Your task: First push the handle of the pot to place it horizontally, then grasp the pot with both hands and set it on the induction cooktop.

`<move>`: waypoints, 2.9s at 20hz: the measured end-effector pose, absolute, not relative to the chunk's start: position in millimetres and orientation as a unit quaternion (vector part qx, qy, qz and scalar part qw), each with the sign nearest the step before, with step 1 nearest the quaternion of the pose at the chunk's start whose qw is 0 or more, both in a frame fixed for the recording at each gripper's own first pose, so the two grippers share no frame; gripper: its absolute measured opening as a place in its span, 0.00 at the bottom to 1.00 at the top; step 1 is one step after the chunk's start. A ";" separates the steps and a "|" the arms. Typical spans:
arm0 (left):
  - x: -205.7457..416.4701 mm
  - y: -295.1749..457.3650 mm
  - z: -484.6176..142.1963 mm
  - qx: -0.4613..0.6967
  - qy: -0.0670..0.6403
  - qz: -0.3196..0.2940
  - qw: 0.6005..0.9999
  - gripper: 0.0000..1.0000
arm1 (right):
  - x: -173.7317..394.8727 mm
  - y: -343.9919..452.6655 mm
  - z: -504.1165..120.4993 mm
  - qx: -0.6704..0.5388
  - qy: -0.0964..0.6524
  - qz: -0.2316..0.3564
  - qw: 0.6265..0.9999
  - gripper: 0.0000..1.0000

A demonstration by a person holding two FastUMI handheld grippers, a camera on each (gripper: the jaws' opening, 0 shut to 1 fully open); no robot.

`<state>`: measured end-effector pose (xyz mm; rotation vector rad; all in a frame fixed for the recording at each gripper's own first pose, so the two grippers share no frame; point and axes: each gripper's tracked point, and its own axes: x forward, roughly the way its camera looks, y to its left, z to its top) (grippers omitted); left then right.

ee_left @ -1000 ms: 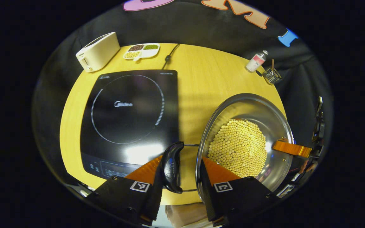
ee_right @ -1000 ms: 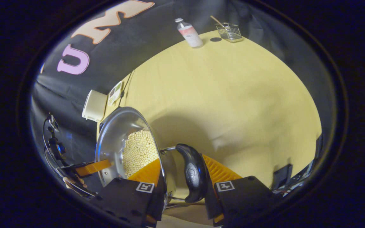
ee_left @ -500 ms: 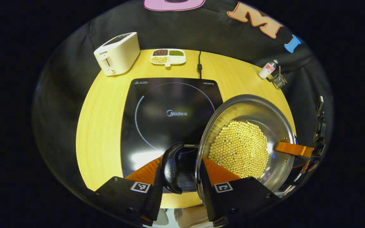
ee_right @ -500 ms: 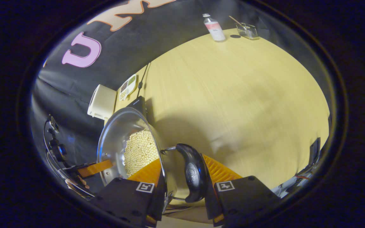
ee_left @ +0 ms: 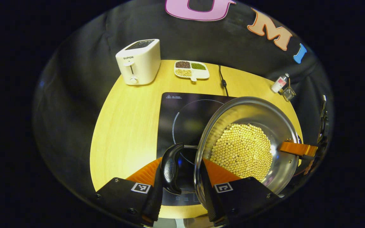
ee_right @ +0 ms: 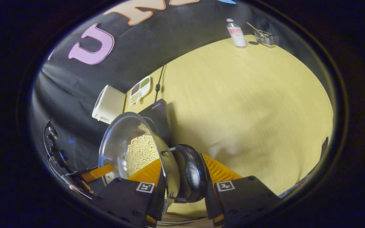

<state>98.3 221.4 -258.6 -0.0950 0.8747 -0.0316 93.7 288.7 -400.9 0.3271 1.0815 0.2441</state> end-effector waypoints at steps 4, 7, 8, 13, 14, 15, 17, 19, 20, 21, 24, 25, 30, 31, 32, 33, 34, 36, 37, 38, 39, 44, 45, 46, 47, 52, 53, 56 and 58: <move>111.2 242.0 -258.8 -0.052 0.407 0.014 0.912 0.58 | 111.3 313.9 -410.9 0.158 0.504 0.123 0.840 0.56; 124.6 251.4 -259.9 -0.045 0.394 0.029 0.917 0.58 | 124.2 325.2 -414.2 0.159 0.496 0.128 0.844 0.56; 128.2 253.8 -258.6 -0.040 0.388 0.032 0.920 0.58 | 130.8 330.2 -415.5 0.160 0.493 0.131 0.845 0.56; 146.8 263.5 -257.5 -0.015 0.386 0.041 0.922 0.60 | 144.4 340.8 -426.1 0.172 0.491 0.136 0.843 0.55; 149.1 264.9 -259.6 -0.010 0.387 0.041 0.921 0.60 | 146.8 341.7 -427.4 0.172 0.490 0.134 0.844 0.56; 151.6 265.6 -260.6 -0.008 0.387 0.041 0.921 0.59 | 148.1 343.2 -430.2 0.172 0.490 0.134 0.844 0.56; 155.0 265.7 -263.0 -0.005 0.389 0.041 0.920 0.60 | 150.8 344.3 -432.7 0.174 0.491 0.134 0.843 0.56; 158.5 267.1 -262.3 -0.002 0.385 0.041 0.922 0.60 | 153.7 346.1 -433.9 0.175 0.490 0.134 0.844 0.56; 158.6 267.5 -263.8 0.000 0.386 0.040 0.922 0.60 | 154.9 346.6 -434.2 0.175 0.489 0.135 0.844 0.55; 160.2 268.2 -264.0 0.000 0.385 0.040 0.922 0.61 | 155.0 347.5 -434.0 0.174 0.489 0.137 0.844 0.55; 159.7 269.2 -268.2 -0.006 0.388 0.042 0.921 0.64 | 155.8 347.9 -434.4 0.175 0.489 0.142 0.843 0.55; 160.5 269.3 -268.0 -0.006 0.387 0.042 0.921 0.65 | 154.3 347.8 -434.0 0.176 0.490 0.143 0.841 0.55; 157.9 269.3 -269.4 -0.001 0.394 0.044 0.918 0.71 | 152.5 348.7 -435.5 0.182 0.501 0.151 0.832 0.51; 158.6 269.8 -269.3 0.000 0.394 0.045 0.918 0.72 | 151.2 351.1 -433.1 0.187 0.502 0.155 0.830 0.51; 158.7 270.3 -267.6 0.002 0.392 0.047 0.919 0.73 | 152.5 352.2 -432.9 0.188 0.502 0.155 0.830 0.50; 159.3 272.5 -268.0 0.004 0.391 0.051 0.919 0.73 | 152.0 352.0 -430.9 0.193 0.501 0.158 0.829 0.48; 159.1 277.2 -267.3 0.006 0.389 0.064 0.919 0.75 | 152.0 355.2 -426.4 0.201 0.500 0.166 0.826 0.56; 159.5 282.4 -266.9 0.004 0.381 0.079 0.921 0.97 | 156.1 357.9 -418.1 0.206 0.485 0.172 0.832 0.78; 160.3 281.1 -265.1 -0.001 0.377 0.082 0.923 1.00 | 159.8 352.0 -412.1 0.200 0.476 0.174 0.839 0.92; 157.4 279.9 -259.5 -0.005 0.368 0.082 0.926 1.00 | 161.4 347.6 -406.5 0.192 0.466 0.174 0.846 1.00; 157.8 277.7 -253.3 -0.010 0.355 0.081 0.931 1.00 | 164.0 343.1 -400.0 0.186 0.455 0.176 0.853 0.92; 156.0 268.2 -217.8 -0.032 0.282 0.088 0.955 0.99 | 167.8 321.2 -363.6 0.163 0.395 0.170 0.888 0.92; 154.0 266.6 -212.4 -0.033 0.273 0.089 0.957 0.98 | 168.7 315.6 -355.9 0.159 0.382 0.165 0.895 1.00; 150.5 263.2 -206.9 -0.035 0.266 0.089 0.959 0.99 | 166.1 310.9 -348.2 0.157 0.372 0.161 0.901 0.92; 148.1 261.0 -201.9 -0.036 0.259 0.089 0.961 0.99 | 164.7 305.2 -340.9 0.154 0.362 0.158 0.906 0.92; 125.9 255.6 -165.9 -0.012 0.221 0.103 0.970 0.99 | 153.6 277.7 -302.1 0.129 0.324 0.155 0.924 1.00; 120.0 254.2 -156.3 -0.003 0.211 0.108 0.971 0.99 | 153.6 272.1 -292.8 0.126 0.315 0.157 0.928 0.92; 108.4 234.2 -130.2 0.011 0.183 0.118 0.976 0.99 | 153.3 247.7 -262.9 0.111 0.282 0.159 0.940 0.92; 106.3 210.1 -113.7 0.007 0.160 0.119 0.980 0.99 | 152.9 230.7 -241.5 0.103 0.261 0.166 0.945 1.00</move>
